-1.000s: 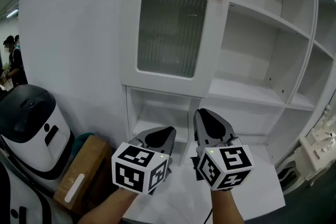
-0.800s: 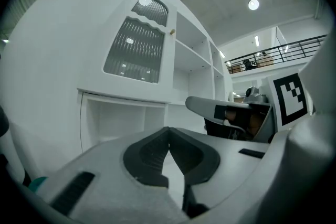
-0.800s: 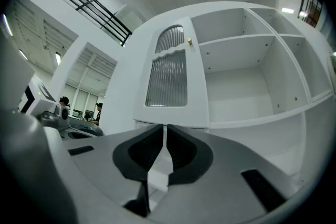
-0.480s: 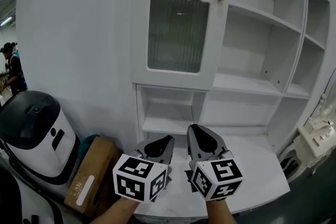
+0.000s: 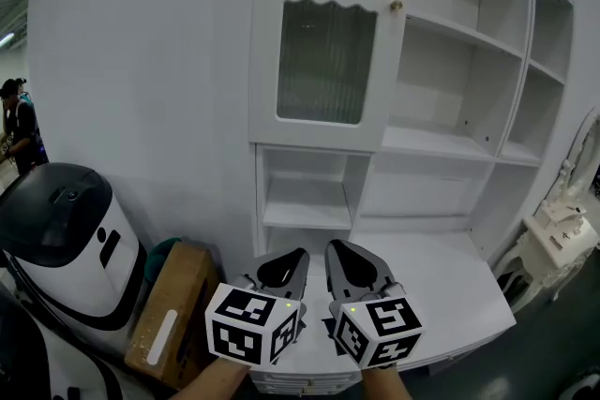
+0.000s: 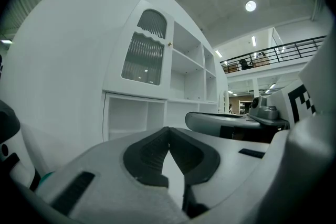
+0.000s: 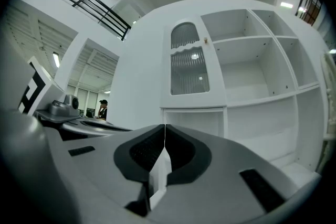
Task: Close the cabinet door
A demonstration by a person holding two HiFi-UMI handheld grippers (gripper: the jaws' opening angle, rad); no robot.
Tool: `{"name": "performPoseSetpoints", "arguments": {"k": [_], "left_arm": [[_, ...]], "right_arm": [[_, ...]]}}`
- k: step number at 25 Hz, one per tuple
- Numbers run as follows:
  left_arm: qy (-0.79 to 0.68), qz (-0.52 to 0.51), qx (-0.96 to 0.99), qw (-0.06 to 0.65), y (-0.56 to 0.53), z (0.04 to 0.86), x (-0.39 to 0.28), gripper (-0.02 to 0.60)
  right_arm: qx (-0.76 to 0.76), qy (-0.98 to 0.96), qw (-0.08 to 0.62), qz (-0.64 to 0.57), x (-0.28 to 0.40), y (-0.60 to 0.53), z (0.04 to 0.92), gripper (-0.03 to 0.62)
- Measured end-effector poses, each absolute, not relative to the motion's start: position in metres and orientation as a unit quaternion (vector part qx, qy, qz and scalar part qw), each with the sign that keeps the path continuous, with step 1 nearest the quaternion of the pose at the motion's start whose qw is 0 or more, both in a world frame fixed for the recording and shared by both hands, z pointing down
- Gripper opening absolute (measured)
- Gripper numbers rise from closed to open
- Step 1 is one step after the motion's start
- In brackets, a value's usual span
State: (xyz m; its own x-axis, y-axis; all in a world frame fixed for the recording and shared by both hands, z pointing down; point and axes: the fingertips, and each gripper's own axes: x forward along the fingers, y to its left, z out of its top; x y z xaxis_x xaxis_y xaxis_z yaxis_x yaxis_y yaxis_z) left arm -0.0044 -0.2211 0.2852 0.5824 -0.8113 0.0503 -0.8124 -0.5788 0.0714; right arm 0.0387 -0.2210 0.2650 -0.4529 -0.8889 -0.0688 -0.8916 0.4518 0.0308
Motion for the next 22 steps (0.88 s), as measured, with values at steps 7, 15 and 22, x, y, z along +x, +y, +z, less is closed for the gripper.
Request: {"name": "performPoseSetpoints", "arguments": {"k": [7,15,22], "left_arm": [[-0.45,0.012,0.891,0.047,-0.208,0.295,-0.009,0.012],[-0.447,0.01,0.894,0.042,-0.203,0.292,-0.012,0.012],[-0.45,0.008,0.892,0.036,-0.202,0.288,-0.017,0.012]], "right_arm": [[-0.529,0.848,0.017,0.031,0.032,-0.204,0.271,0.02],[-0.533,0.845,0.007,0.037,0.028,-0.198,0.271,0.02],[-0.533,0.845,0.007,0.037,0.024,-0.197,0.27,0.02]]}}
